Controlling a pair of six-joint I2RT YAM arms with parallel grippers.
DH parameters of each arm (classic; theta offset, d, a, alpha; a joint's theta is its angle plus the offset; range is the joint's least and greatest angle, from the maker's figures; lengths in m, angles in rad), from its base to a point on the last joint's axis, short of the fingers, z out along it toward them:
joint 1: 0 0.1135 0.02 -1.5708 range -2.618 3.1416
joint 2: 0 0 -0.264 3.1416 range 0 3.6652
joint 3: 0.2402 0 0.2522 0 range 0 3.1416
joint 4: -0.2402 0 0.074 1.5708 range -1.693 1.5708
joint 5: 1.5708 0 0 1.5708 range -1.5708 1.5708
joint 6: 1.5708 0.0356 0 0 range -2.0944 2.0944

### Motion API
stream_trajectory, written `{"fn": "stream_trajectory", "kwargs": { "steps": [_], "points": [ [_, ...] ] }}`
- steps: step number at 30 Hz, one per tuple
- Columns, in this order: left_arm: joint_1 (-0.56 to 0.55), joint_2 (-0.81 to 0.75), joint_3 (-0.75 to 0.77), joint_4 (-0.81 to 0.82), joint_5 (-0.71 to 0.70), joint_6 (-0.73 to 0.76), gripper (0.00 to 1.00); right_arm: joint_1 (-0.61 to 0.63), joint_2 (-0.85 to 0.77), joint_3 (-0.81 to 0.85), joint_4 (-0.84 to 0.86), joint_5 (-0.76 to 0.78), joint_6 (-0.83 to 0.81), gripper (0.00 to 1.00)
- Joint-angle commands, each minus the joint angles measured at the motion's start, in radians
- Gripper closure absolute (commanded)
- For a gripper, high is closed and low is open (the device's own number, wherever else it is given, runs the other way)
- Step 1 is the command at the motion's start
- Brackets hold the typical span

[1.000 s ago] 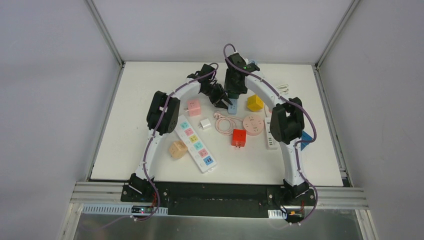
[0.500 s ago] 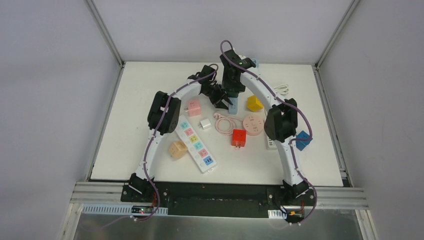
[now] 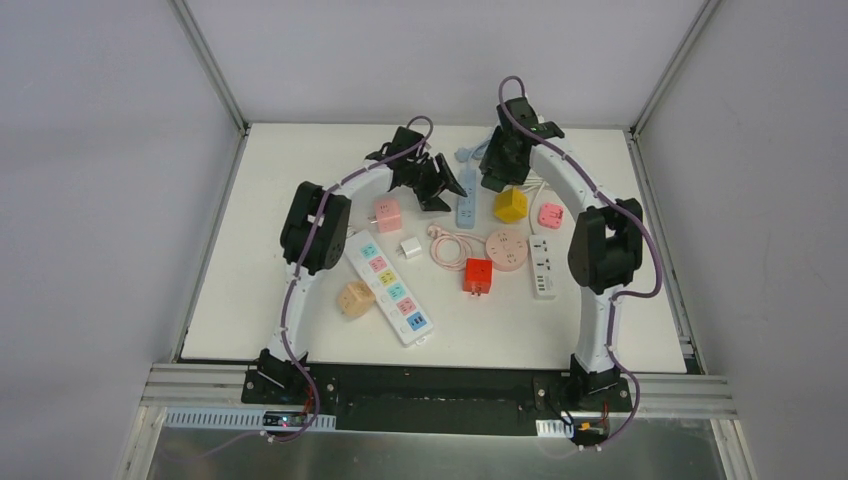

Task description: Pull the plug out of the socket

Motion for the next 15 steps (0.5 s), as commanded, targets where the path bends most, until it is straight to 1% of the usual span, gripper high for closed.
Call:
{"fn": "stream_trajectory", "kwargs": {
  "steps": [1, 5, 8, 10, 13, 15],
  "points": [
    [0.035, -0.198, -0.049, 0.031, -0.014, 0.123, 0.37, -0.001, -0.094, -0.076, 0.203, -0.204, 0.022, 0.93],
    [0.065, -0.328, -0.126, -0.057, -0.110, 0.218, 0.34, 0.002, -0.080, -0.097, 0.281, -0.409, 0.040, 0.89],
    [0.093, -0.438, -0.205, -0.125, -0.203, 0.310, 0.32, 0.026, -0.060, -0.117, 0.316, -0.491, 0.067, 0.87],
    [0.108, -0.521, -0.266, -0.162, -0.283, 0.351, 0.30, 0.051, -0.057, -0.145, 0.355, -0.506, 0.087, 0.84],
    [0.127, -0.642, -0.360, -0.175, -0.374, 0.399, 0.27, 0.087, -0.031, -0.159, 0.378, -0.491, 0.117, 0.75],
    [0.133, -0.720, -0.414, -0.189, -0.425, 0.426, 0.26, 0.105, -0.007, -0.157, 0.383, -0.470, 0.138, 0.70]
  ]
}}
